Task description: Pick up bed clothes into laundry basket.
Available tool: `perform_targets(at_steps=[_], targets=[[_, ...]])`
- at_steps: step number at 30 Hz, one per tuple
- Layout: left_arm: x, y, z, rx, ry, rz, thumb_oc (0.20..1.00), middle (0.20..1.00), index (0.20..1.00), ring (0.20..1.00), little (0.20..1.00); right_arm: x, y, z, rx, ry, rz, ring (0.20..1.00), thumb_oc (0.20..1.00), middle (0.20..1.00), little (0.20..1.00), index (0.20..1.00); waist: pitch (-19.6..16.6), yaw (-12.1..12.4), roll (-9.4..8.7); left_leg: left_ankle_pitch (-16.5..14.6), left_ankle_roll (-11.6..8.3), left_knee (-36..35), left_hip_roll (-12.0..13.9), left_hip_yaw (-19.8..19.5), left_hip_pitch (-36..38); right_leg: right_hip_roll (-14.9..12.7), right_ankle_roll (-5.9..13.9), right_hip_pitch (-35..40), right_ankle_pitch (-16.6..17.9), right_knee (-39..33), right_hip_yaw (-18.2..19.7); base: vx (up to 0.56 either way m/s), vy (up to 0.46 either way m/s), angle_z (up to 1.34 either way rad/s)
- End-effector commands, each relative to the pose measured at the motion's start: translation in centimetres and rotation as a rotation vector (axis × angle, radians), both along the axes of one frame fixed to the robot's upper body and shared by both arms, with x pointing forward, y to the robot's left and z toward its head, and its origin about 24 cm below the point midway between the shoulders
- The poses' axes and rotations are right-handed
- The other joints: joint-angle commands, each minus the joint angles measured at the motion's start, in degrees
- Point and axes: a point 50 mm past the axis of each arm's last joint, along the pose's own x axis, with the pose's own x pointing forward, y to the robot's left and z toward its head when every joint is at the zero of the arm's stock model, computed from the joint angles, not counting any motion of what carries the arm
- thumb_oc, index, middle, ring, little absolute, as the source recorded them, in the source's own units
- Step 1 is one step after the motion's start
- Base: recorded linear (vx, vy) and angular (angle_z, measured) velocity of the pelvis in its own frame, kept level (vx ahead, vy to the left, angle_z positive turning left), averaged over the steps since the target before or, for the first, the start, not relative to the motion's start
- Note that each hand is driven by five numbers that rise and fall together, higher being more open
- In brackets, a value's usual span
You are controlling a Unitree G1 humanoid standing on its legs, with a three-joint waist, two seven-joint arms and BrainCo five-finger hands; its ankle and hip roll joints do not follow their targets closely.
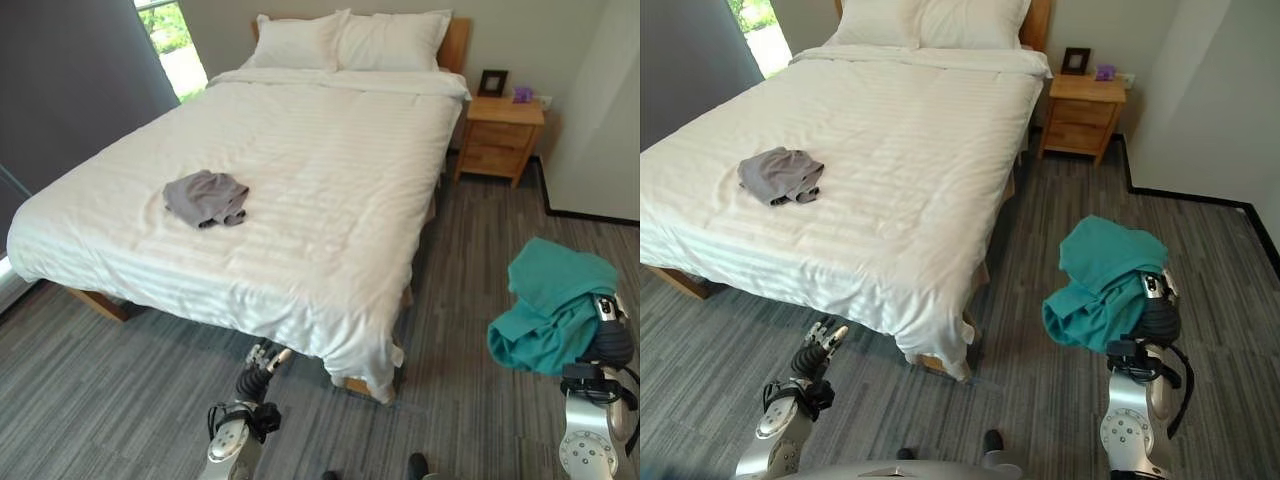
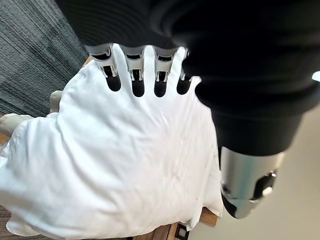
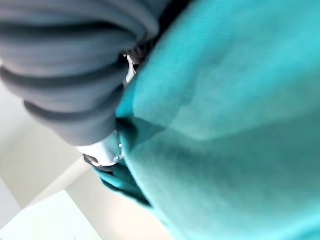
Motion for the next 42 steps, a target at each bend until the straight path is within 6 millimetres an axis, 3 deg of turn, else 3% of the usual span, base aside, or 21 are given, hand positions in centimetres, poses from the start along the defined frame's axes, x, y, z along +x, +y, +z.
perform_targets(at_steps=[1,2,3,4,5,7,12,14,16,17,19,21,22,23,25,26,27,28,38,40,42], targets=[[4.1,1.1,4.6,0.015,-0.259,0.044,1.000,1.000,1.000,1.000,1.000,1.0,0.3,5.2,-0.074,-0.268,0.039,0.200,0.200,0.200,0.200,0.200,6.3,-0.8,-3.62,-2.9,0.48,14.6,-1.2,-2.4,-0.5,-3.7,1.12,4.3,-6.1,2.3,0.9,-0.06,-0.062,0.27],[5.2,0.7,5.9,-0.040,-0.338,0.089,1.000,1.000,1.000,1.000,1.000,1.2,0.8,5.4,-0.145,-0.244,0.097,0.200,0.200,0.200,0.200,0.200,8.7,0.1,-4.87,0.3,-1.01,18.5,-0.5,-5.5,-5.5,-3.6,0.51,4.0,-6.9,3.9,2.7,0.00,-0.022,0.39],[5.2,0.7,5.9,-0.040,-0.338,0.089,1.000,1.000,1.000,1.000,1.000,1.1,0.8,5.4,-0.145,-0.244,0.097,0.200,0.200,0.200,0.200,0.200,8.6,0.2,-4.87,0.3,-1.01,18.5,-0.5,-5.3,-5.5,-3.6,0.51,3.8,-7.0,4.1,2.8,0.23,0.237,-0.14],[6.0,0.8,6.4,-0.065,-0.365,0.142,1.000,1.000,1.000,1.000,1.000,1.6,2.2,5.6,-0.132,-0.263,0.163,0.200,0.200,0.200,0.200,0.200,8.4,0.3,-5.05,4.0,-0.12,11.3,7.5,-5.9,-5.8,-4.8,2.42,2.7,-8.7,6.8,7.3,0.22,0.256,-0.70],[6.0,0.8,6.4,-0.066,-0.365,0.142,1.000,1.000,1.000,1.000,1.000,1.6,2.2,5.7,-0.132,-0.264,0.163,0.200,0.200,0.200,0.200,0.200,8.4,0.5,-5.09,4.0,-0.15,11.2,7.5,-5.7,-5.6,-4.8,2.40,2.6,-8.8,7.0,7.5,0.27,0.402,-1.01],[5.9,2.1,7.1,-0.081,-0.408,0.232,1.000,1.000,1.000,1.000,1.000,2.0,3.0,5.8,-0.153,-0.260,0.221,0.200,0.200,0.200,0.200,0.200,8.1,1.2,-4.56,9.7,-2.78,6.2,13.5,-9.9,-6.6,-6.9,4.27,1.3,-10.4,9.7,13.0,0.24,0.402,-1.38],[5.5,4.4,7.2,-0.067,-0.420,0.348,1.000,1.000,1.000,1.000,1.000,2.2,3.6,5.5,-0.173,-0.236,0.251,0.200,0.200,0.200,0.200,0.200,7.0,2.3,-4.56,10.6,-5.36,5.4,16.8,-13.8,-5.0,-10.2,7.25,1.5,-11.1,10.5,19.7,0.25,0.427,-0.59],[5.1,5.2,7.5,-0.013,-0.424,0.341,1.000,1.000,1.000,1.000,1.000,2.3,3.8,5.6,-0.163,-0.247,0.256,0.200,0.200,0.200,0.200,0.200,6.4,2.7,-4.51,5.6,-5.47,8.8,15.0,-15.4,-4.8,-12.4,8.85,2.0,-7.7,8.8,21.4,0.24,0.479,-1.14],[4.9,5.4,7.3,0.035,-0.399,0.298,1.000,1.000,1.000,1.000,1.000,1.7,3.5,5.0,-0.151,-0.220,0.233,0.200,0.200,0.200,0.200,0.200,5.4,2.4,-5.22,-0.7,-4.73,8.1,13.0,-12.8,-3.5,-16.6,11.17,3.6,-3.9,6.1,21.4,0.21,0.654,-0.51],[5.6,4.9,7.6,0.108,-0.387,0.216,1.000,1.000,1.000,1.000,1.000,1.0,2.6,4.4,-0.157,-0.182,0.153,0.200,0.200,0.200,0.200,0.200,5.3,1.7,-6.10,-3.7,-2.72,7.9,10.1,-11.4,-3.0,-19.8,10.22,3.3,10.0,5.2,21.0,0.15,0.808,-0.31],[5.4,5.7,7.6,0.177,-0.360,0.192,1.000,1.000,1.000,1.000,1.000,1.5,3.4,3.9,-0.053,-0.192,0.141,0.200,0.200,0.200,0.200,0.200,6.0,1.8,-5.39,-4.0,-0.72,7.1,7.0,-9.2,-2.3,-21.6,7.88,0.3,18.0,5.4,16.9,0.05,0.781,-0.21],[4.6,7.3,7.8,0.248,-0.333,0.187,1.000,1.000,1.000,1.000,1.000,1.7,4.2,3.5,-0.076,-0.177,0.193,0.200,0.200,0.200,0.200,0.200,6.3,2.7,-3.75,-2.7,2.12,4.2,4.1,-6.2,-1.0,-21.7,6.86,-0.8,15.4,12.8,7.5,0.01,0.799,-0.83],[4.6,7.3,7.8,0.248,-0.333,0.187,1.000,1.000,1.000,1.000,1.000,1.7,4.2,3.5,-0.076,-0.177,0.193,0.200,0.200,0.200,0.200,0.200,6.2,2.7,-3.76,-2.6,2.15,4.2,4.1,-6.2,-1.1,-21.7,6.86,-0.9,15.5,12.7,7.5,0.06,1.035,-1.02],[4.0,8.0,7.6,0.258,-0.316,0.203,1.000,1.000,1.000,1.000,1.000,1.6,4.0,3.4,-0.112,-0.162,0.214,0.200,0.200,0.200,0.200,0.200,5.7,3.3,-3.63,-2.6,4.61,2.0,1.4,-3.3,0.9,-16.9,6.28,-0.9,8.8,18.8,2.5,0.05,0.577,-0.48],[4.0,8.0,7.6,0.258,-0.315,0.204,1.000,1.000,1.000,1.000,1.000,1.6,4.0,3.4,-0.113,-0.162,0.215,0.200,0.200,0.200,0.200,0.200,5.8,3.3,-3.65,-2.6,4.58,1.9,1.4,-3.3,1.1,-17.0,6.27,-0.9,8.6,19.0,2.5,0.05,0.440,-0.49],[3.4,8.1,7.1,0.247,-0.297,0.229,1.000,1.000,1.000,1.000,1.000,1.6,3.8,3.1,-0.118,-0.147,0.216,0.200,0.200,0.200,0.200,0.200,5.8,3.8,-3.79,-2.7,5.75,0.4,-0.4,-1.4,3.0,-12.1,5.19,-1.9,3.0,21.1,-1.2,0.16,0.616,-0.82],[2.3,7.7,6.3,0.232,-0.274,0.231,1.000,1.000,1.000,1.000,1.000,1.4,3.4,2.7,-0.132,-0.124,0.219,0.200,0.200,0.200,0.200,0.200,5.4,4.4,-4.83,-3.4,6.39,0.3,-3.1,0.7,4.7,-4.3,3.11,-1.4,-3.1,13.8,-5.4,0.18,0.650,-1.06],[2.1,7.4,5.9,0.223,-0.265,0.226,1.000,1.000,1.000,1.000,1.000,1.3,3.2,2.7,-0.134,-0.122,0.214,0.200,0.200,0.200,0.200,0.200,5.4,4.9,-5.03,-3.6,6.45,0.3,-3.6,1.1,5.1,-2.9,2.69,-0.2,-3.4,10.7,-6.1,0.14,0.374,-1.07],[1.5,6.7,5.7,0.193,-0.270,0.239,1.000,1.000,1.000,1.000,1.000,1.5,3.8,2.2,-0.146,-0.089,0.260,0.200,0.200,0.200,0.200,0.200,3.7,7.6,-6.06,-4.6,5.88,3.5,-4.6,3.0,4.9,-0.2,1.37,7.3,-3.7,-2.4,-7.0,0.04,-0.035,-0.18],[2.0,6.7,6.5,0.213,-0.301,0.231,1.000,1.000,1.000,1.000,1.000,1.6,3.6,2.1,-0.145,-0.085,0.263,0.200,0.200,0.200,0.200,0.200,4.4,7.8,-6.45,-5.2,4.94,8.3,-4.4,2.3,3.2,-0.6,0.87,8.3,-3.9,-2.9,-7.7,0.01,-0.150,0.12],[2.6,6.8,7.5,0.193,-0.361,0.262,1.000,1.000,1.000,1.000,1.000,2.0,3.7,2.4,-0.171,-0.089,0.291,0.200,0.200,0.200,0.200,0.200,6.0,8.6,-6.43,-4.5,3.24,13.9,-5.5,-3.0,-0.7,-1.3,0.20,8.4,-4.5,-2.1,-7.2,0.01,-0.045,0.41]])
